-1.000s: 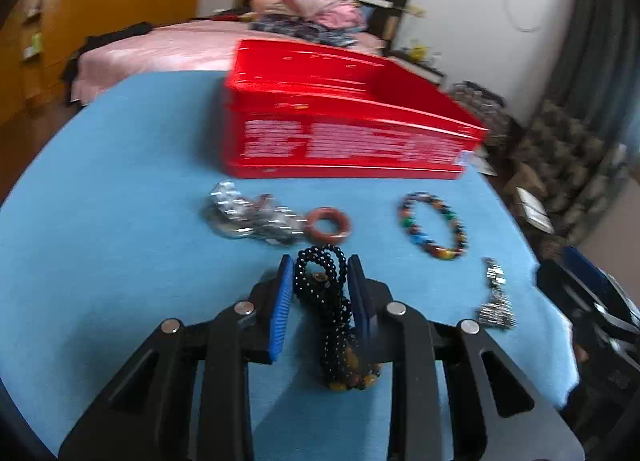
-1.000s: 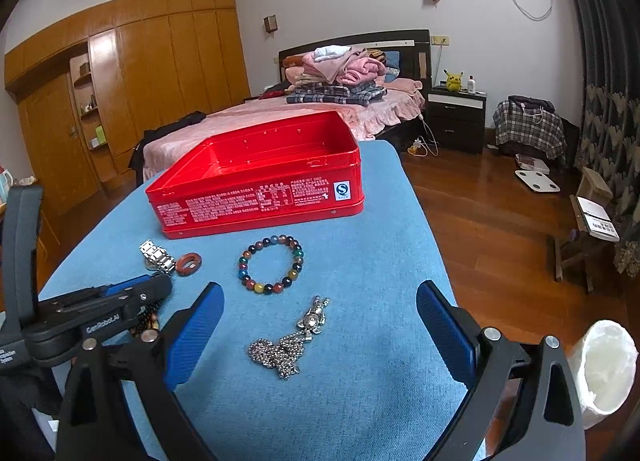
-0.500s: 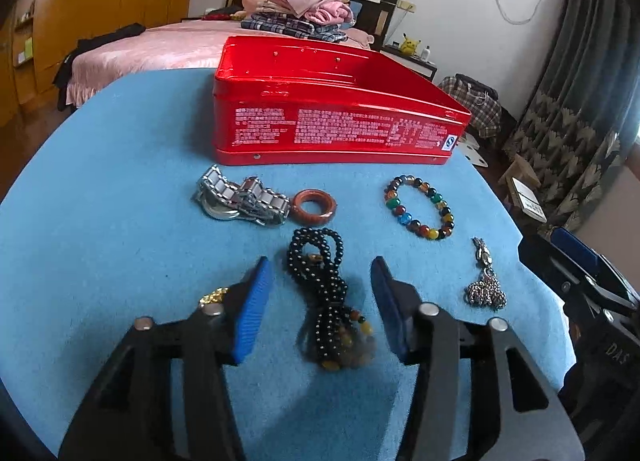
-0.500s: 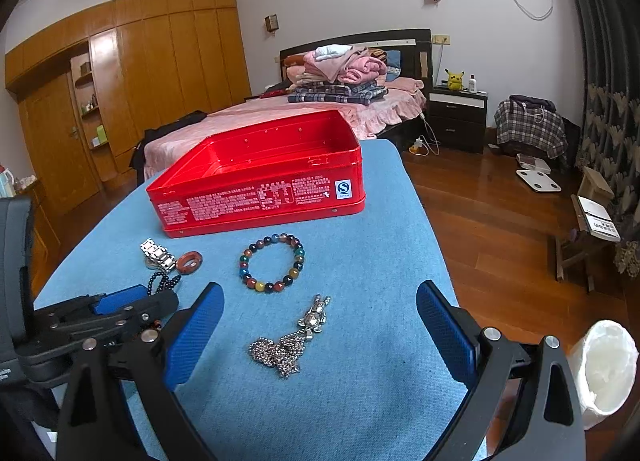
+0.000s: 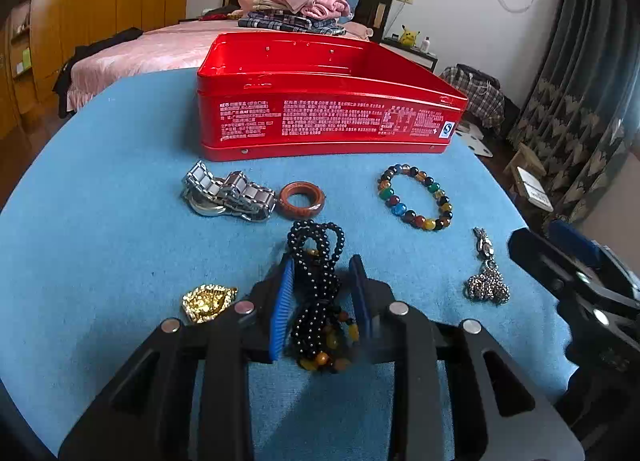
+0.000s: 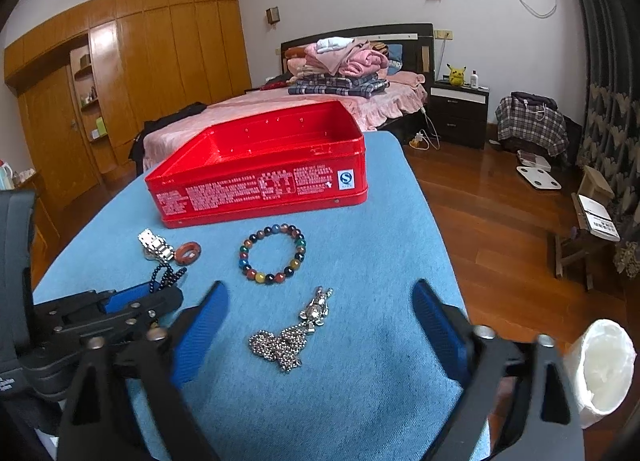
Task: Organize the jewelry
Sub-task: 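Grasp the black bead necklace with the left tool and lift it, then close the right tool on the silver chain pendant while the left tool holds the black necklace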
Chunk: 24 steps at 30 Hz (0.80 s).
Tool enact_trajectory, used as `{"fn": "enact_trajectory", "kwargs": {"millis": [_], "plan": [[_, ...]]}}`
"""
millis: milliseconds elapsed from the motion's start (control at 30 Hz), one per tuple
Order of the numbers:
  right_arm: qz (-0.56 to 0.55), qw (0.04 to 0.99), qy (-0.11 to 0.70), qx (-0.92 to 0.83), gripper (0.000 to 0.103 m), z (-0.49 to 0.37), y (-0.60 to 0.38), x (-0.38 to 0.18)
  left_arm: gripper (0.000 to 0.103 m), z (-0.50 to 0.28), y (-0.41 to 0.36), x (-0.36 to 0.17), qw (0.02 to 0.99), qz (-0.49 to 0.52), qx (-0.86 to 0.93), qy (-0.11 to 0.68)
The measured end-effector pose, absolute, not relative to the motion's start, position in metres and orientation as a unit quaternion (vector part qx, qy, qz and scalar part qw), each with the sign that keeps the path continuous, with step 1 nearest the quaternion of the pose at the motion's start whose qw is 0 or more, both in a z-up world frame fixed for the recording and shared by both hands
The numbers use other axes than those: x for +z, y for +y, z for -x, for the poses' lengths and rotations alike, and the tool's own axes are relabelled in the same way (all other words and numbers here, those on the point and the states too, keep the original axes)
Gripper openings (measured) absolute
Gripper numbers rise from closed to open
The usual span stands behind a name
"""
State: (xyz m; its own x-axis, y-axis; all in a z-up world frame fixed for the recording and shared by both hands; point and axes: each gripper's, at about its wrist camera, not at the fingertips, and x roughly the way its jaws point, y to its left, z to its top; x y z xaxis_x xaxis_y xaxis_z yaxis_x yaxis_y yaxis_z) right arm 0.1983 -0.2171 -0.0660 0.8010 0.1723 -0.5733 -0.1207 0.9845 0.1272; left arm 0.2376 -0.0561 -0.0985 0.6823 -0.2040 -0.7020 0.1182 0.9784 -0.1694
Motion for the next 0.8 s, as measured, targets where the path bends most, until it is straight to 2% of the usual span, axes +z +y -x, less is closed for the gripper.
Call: {"fn": "enact_trajectory", "kwargs": {"millis": [100,300,733,800], "plan": [[-0.039,0.942,0.324,0.078,0.071,-0.201,-0.215,-0.071,0.021,-0.237,-0.055,-0.099,0.916,0.056,-0.087,0.387],[-0.035,0.931,0.352,0.091,0.060,-0.204,-0.206,-0.080,0.016,-0.236,-0.052,-0.099,0.918,0.073,-0.091,0.380],[-0.043,0.923,0.372,0.085,0.060,-0.212,-0.206,-0.084,0.015,-0.224,-0.049,-0.098,0.921,0.072,-0.101,0.369],[-0.038,0.922,0.373,0.100,0.044,-0.213,-0.203,-0.084,0.015,-0.224,-0.046,-0.096,0.922,0.073,-0.100,0.366]]}}
